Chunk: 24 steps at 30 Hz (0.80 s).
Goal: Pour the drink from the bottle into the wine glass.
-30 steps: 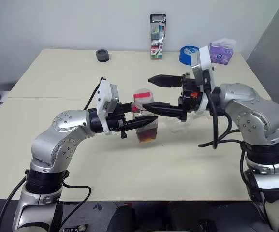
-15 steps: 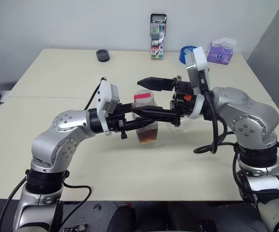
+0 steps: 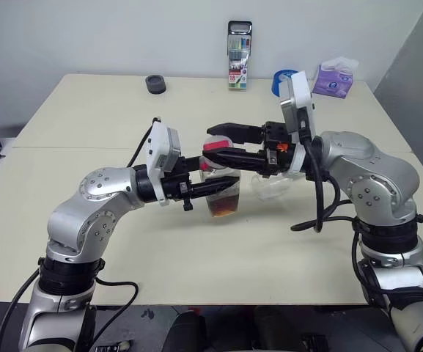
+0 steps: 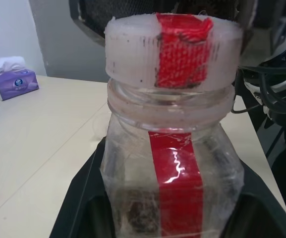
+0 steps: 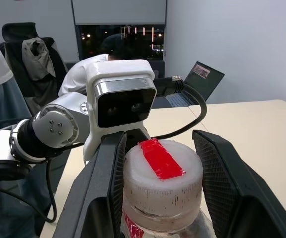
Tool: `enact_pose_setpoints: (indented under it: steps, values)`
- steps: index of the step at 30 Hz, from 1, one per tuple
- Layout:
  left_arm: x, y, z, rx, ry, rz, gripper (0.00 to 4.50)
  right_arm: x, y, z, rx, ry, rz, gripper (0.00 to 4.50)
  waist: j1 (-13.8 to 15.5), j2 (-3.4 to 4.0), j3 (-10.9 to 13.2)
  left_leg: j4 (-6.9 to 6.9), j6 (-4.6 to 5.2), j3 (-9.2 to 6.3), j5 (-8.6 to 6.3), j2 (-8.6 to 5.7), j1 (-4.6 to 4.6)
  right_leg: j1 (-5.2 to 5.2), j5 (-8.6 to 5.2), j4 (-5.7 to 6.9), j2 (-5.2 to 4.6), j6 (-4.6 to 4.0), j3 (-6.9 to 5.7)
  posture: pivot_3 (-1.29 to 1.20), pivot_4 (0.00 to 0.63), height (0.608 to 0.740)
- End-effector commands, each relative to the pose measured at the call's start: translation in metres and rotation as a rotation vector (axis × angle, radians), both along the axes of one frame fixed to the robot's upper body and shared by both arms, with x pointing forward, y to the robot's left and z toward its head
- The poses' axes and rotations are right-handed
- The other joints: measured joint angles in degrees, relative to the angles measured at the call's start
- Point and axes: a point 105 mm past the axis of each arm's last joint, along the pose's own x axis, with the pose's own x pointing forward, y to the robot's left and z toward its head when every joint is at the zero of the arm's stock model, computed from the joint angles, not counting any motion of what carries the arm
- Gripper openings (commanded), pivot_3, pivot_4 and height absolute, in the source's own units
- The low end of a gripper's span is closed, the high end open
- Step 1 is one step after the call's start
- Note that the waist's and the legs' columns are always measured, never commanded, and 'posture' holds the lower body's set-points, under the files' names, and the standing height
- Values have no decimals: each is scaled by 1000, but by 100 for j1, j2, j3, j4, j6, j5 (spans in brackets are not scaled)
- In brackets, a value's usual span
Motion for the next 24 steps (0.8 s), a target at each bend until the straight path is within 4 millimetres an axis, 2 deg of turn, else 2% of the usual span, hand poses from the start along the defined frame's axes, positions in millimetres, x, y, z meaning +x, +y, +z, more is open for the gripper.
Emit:
enact_pose_setpoints:
  steps: [1, 7, 11, 15, 17, 20, 24]
  values:
    - [-9, -2, 13, -11, -73, -24, 1853, -2, -3, 18, 41, -20, 12, 1771, -1, 0, 0, 0, 0, 0, 0, 0, 0, 0, 0, 0, 0, 0, 0, 0, 150, 740]
    - [-9, -2, 13, -10, -72, -25, 1853, 1, -13, 43, 125, 116, 31, 1771, -2, 0, 0, 0, 0, 0, 0, 1, 0, 0, 0, 0, 0, 0, 0, 0, 150, 740]
    - [-8, -2, 13, -12, -72, -26, 1853, 6, -20, 24, 21, -46, -53, 1771, 10, -1, -1, -1, 1, 0, 0, 0, -2, 1, 0, -4, -1, 0, -1, 0, 150, 740]
    - [-8, -1, 12, -13, -71, -25, 1853, 11, -30, 25, 49, -59, -131, 1771, 8, 0, 0, 0, 11, 5, -6, -2, -3, 0, 0, -2, -1, 0, 4, 0, 150, 740]
    - [-8, -1, 12, -14, -70, -25, 1853, 20, -44, 23, 60, -72, -241, 1771, -4, 0, 0, -1, 6, 4, -3, 0, -1, -1, 0, 1, 0, 0, 3, 0, 150, 740]
    - [-9, -2, 11, -17, -69, -25, 1853, 40, -76, 10, 97, -27, -461, 1771, 9, -2, -1, -1, 5, 1, -3, 1, -1, 2, 0, -2, 0, 0, 1, 0, 150, 740]
    - [-10, -3, 9, -25, -64, -25, 1853, 54, -132, -25, 90, -12, -815, 1771, 53, -3, -2, -1, 0, 4, 0, -1, -4, 4, 0, -7, -1, 1, 3, 0, 150, 740]
